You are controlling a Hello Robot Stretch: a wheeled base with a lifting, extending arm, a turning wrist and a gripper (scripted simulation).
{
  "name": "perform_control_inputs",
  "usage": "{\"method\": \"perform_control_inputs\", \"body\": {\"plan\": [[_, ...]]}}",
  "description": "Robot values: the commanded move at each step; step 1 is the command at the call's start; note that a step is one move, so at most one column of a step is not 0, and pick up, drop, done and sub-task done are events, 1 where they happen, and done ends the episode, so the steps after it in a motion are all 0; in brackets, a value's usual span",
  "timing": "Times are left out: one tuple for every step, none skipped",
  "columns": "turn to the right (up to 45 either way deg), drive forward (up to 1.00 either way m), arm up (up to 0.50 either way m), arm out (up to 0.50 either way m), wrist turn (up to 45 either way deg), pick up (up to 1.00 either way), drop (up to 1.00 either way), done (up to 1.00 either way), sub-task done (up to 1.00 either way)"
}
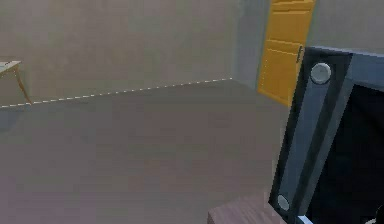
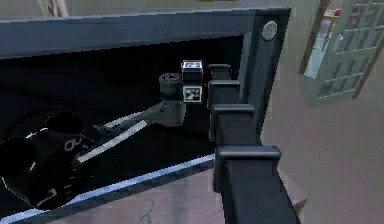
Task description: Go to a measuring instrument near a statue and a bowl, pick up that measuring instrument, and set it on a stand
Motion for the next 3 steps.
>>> {"method": "perform_control_inputs", "body": {"plan": [[0.0, 0.00, 0.00, 0.00, 0.0, 0.00, 1.00, 0.00, 0.00], [0.0, 0.00, 0.00, -0.10, 0.0, 0.00, 0.00, 0.00, 0.00], [0.0, 0.00, 0.00, 0.00, 0.0, 0.00, 0.00, 1.00, 0.00]]}}
